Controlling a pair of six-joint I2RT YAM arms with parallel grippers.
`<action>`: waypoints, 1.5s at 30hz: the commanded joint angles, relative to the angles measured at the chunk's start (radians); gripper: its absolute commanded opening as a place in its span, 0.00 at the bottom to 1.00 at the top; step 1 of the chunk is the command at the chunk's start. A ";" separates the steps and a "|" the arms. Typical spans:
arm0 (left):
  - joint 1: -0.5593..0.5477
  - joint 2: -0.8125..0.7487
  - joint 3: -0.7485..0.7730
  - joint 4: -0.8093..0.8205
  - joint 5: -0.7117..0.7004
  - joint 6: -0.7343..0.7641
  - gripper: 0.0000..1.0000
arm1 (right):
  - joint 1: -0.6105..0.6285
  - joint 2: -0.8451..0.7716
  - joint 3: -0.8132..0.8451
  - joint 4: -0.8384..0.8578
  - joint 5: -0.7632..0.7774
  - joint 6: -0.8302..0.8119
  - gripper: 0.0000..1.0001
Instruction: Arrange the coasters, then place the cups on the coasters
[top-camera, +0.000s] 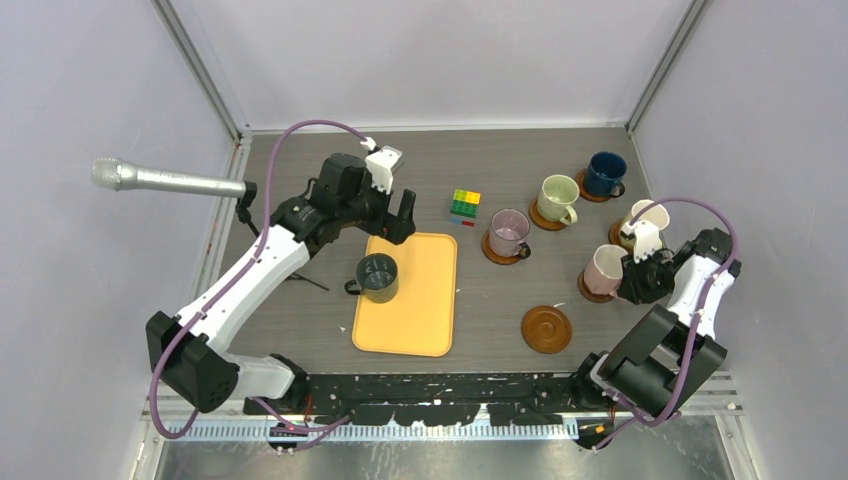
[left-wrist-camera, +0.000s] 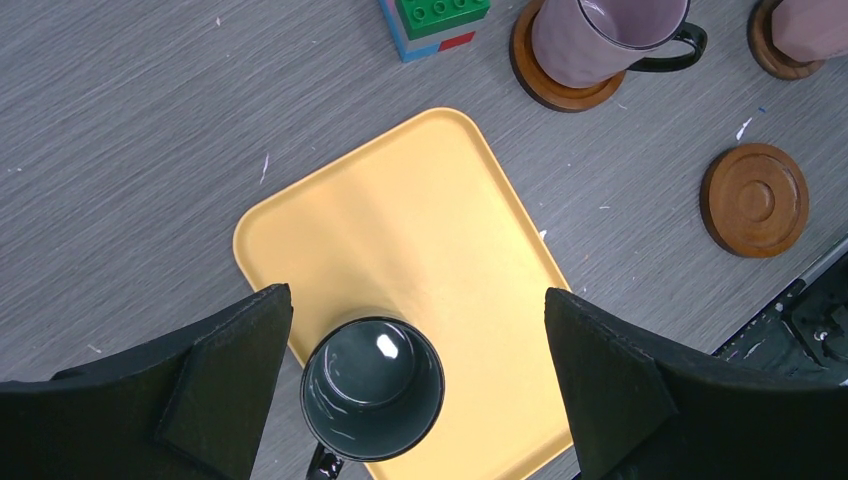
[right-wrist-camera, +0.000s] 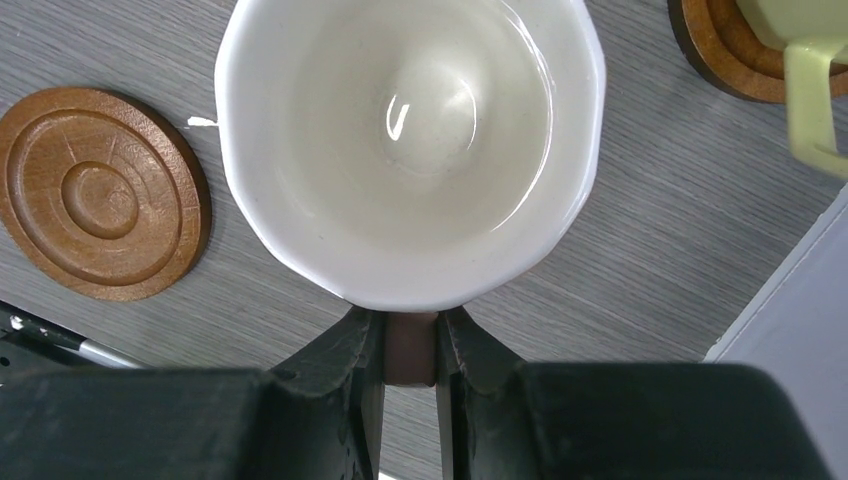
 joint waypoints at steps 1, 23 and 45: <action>-0.003 -0.003 0.007 0.005 -0.005 0.022 1.00 | -0.006 -0.008 0.001 0.022 -0.024 -0.058 0.20; -0.003 0.038 0.108 -0.217 0.072 0.162 1.00 | -0.102 0.020 0.121 -0.307 0.050 -0.330 0.81; 0.162 0.042 -0.088 -0.576 0.022 0.792 0.84 | 0.142 0.104 0.683 -0.363 -0.050 0.226 0.85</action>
